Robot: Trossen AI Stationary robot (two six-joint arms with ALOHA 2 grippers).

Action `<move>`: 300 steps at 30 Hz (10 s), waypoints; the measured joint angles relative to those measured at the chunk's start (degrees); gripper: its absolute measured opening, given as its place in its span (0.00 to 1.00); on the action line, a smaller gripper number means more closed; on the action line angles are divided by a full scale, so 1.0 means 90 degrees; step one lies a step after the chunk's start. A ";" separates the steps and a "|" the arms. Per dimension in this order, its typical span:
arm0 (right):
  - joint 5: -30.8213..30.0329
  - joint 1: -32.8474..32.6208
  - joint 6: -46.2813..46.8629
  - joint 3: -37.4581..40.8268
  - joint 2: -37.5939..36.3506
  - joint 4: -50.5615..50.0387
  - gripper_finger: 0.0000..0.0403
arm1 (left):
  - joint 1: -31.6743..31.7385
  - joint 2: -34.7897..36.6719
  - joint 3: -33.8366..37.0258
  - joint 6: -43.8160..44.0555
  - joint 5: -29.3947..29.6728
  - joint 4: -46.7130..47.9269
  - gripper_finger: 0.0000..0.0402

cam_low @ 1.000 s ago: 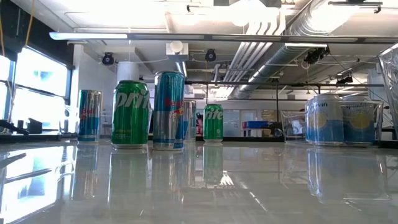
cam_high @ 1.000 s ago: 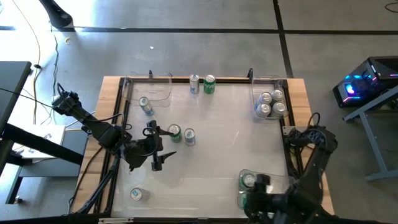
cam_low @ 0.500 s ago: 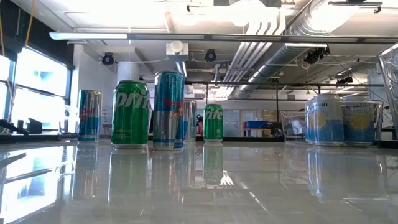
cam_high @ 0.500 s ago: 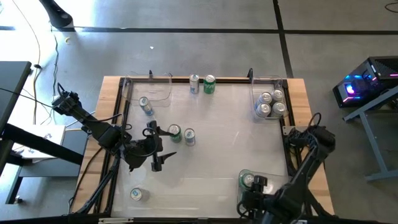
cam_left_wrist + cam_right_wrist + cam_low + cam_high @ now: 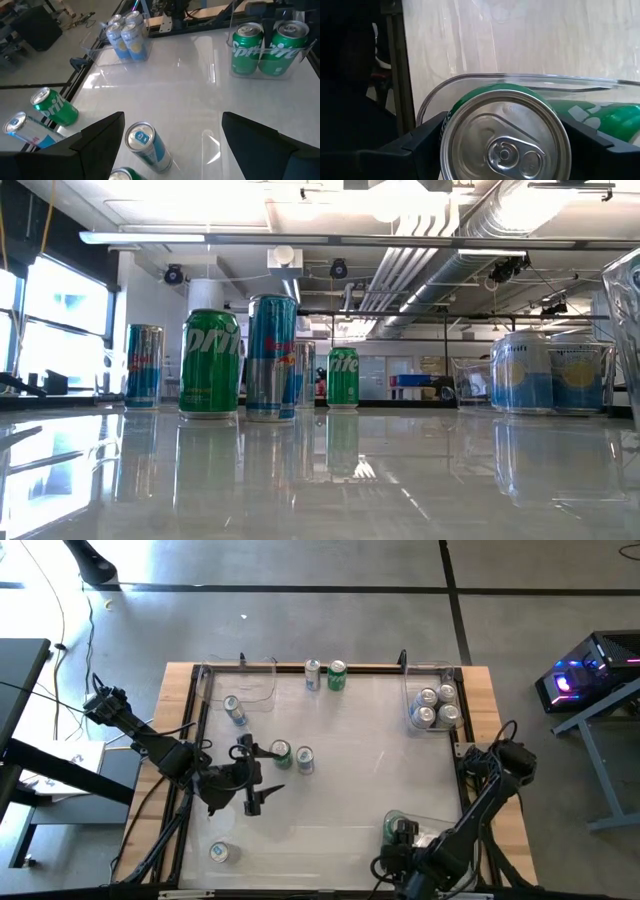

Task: Sort soda cans
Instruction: Put the bottom green soda can into the bottom transparent bin, then put the top green soda can into the bottom transparent bin

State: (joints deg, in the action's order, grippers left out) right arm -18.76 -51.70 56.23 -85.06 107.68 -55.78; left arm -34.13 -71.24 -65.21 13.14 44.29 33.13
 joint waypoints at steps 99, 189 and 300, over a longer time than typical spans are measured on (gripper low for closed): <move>0.3661 0.9872 -0.6080 0.0289 -0.0353 0.3060 0.89 | 0.0164 0.0940 0.1350 0.1881 0.0818 0.1151 0.82; 0.1954 0.9265 -0.8259 -0.0168 -0.0368 0.2189 0.89 | 0.0287 0.0935 0.1350 0.1859 0.1093 0.1148 0.82; -0.2091 -0.2853 0.7125 0.1451 -0.2319 -0.2421 0.71 | -0.0554 0.0916 0.1438 0.3082 0.2016 0.1143 0.82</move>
State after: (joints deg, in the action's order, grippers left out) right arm -37.58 -77.38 120.35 -71.99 86.80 -77.57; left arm -39.11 -63.00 -52.27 40.87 62.44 43.42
